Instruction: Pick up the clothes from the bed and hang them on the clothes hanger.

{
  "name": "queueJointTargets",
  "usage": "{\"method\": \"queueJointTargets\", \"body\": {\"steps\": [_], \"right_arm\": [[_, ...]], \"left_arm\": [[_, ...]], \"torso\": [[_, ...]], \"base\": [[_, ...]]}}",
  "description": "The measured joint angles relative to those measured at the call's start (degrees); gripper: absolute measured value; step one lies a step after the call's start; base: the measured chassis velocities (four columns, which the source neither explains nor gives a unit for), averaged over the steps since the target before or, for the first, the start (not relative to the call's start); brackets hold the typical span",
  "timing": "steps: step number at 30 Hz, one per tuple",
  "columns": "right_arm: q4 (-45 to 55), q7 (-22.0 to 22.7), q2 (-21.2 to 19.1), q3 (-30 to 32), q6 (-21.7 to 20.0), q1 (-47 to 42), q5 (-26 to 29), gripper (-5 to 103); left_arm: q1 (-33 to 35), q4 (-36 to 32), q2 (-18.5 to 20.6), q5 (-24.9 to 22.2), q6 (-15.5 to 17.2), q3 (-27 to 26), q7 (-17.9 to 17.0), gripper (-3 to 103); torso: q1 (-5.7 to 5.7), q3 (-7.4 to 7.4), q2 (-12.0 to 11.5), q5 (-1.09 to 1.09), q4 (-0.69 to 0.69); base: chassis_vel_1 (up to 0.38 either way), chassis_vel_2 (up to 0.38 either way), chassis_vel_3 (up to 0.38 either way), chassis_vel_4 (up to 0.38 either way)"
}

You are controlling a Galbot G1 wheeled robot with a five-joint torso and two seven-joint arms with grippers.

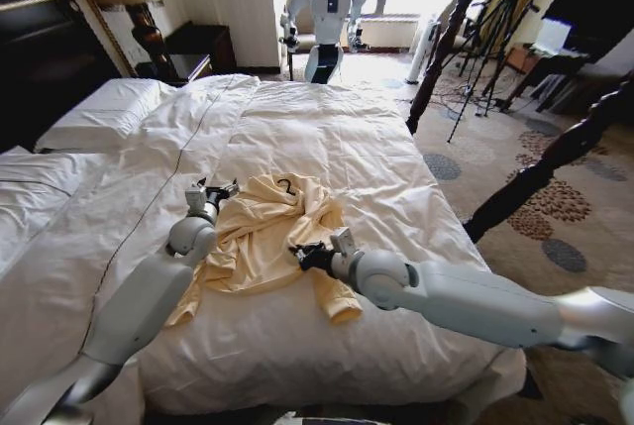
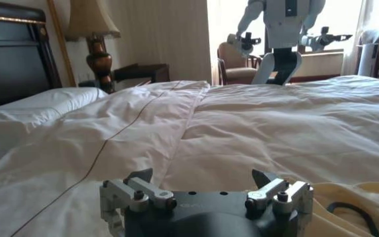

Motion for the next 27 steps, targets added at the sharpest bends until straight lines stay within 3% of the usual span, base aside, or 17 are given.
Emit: {"method": "queueJointTargets", "body": {"steps": [6,8,12,14,17,21,23,24,26,27], "right_arm": [[-1.79,4.94,3.79,-2.01,-0.50,-1.69,1.72,0],[-3.00,10.05,6.11,-2.00,-1.47,-3.18,3.26,-2],[-3.24,13.65,6.95,-0.33,-2.33,-3.58,5.22,0],[-2.66,15.77,5.70,2.25,-2.90,-1.90,6.53,8],[-1.57,16.03,3.30,4.53,-3.96,-0.49,7.04,11],[0.62,16.31,-1.05,7.43,-4.75,0.16,7.95,25],[1.23,14.80,-3.86,9.67,-4.80,-0.08,7.33,31],[-0.38,12.51,-4.52,10.84,-4.67,-0.41,5.01,41],[-2.42,10.85,-4.25,11.56,-4.39,-0.50,2.94,41],[-5.74,8.85,-3.03,12.44,-3.73,-0.49,0.39,47]], "left_arm": [[1.66,-0.02,0.06,0.12,-0.31,-1.82,0.59,100],[2.05,-0.08,-0.04,0.22,-0.49,-2.10,0.73,100],[2.23,-0.24,-0.08,0.25,-0.59,-2.31,0.77,100],[2.33,-0.27,-0.12,0.30,-0.80,-2.76,0.84,100],[2.46,-0.27,-0.19,0.32,-0.95,-3.07,0.89,100],[2.72,-0.25,-0.25,0.38,-1.23,-3.30,1.00,100],[2.78,-0.17,-0.32,0.45,-1.37,-3.37,1.11,100],[2.78,-0.07,-0.41,0.54,-1.47,-3.36,1.16,100],[2.78,-0.06,-0.49,0.57,-1.52,-3.32,1.18,100],[2.78,-0.08,-0.55,0.59,-1.54,-3.22,1.21,100]], "torso": [[0.00,0.00,0.00,0.00,-0.01],[0.00,0.00,-0.01,0.00,0.00],[0.00,0.00,-0.01,0.01,0.00],[0.00,0.00,-0.01,0.02,0.00],[0.00,0.00,-0.01,0.02,0.00],[0.00,0.00,-0.01,0.02,-0.01],[-0.01,-0.01,-0.01,0.03,-0.03],[-0.01,0.00,-0.01,0.03,-0.04],[-0.01,0.00,-0.01,0.03,-0.03],[-0.01,0.00,-0.01,0.03,-0.04]], "base": [[0.000,0.000,0.000,0.000],[0.000,0.000,0.000,0.000],[0.000,0.000,0.000,0.000],[0.000,0.000,0.000,0.000],[0.000,0.000,0.000,0.000],[0.000,0.000,0.000,0.000],[0.000,0.000,0.000,0.000],[0.000,0.000,0.000,0.000],[0.000,0.000,0.000,0.000],[0.000,0.000,0.000,0.000]]}}
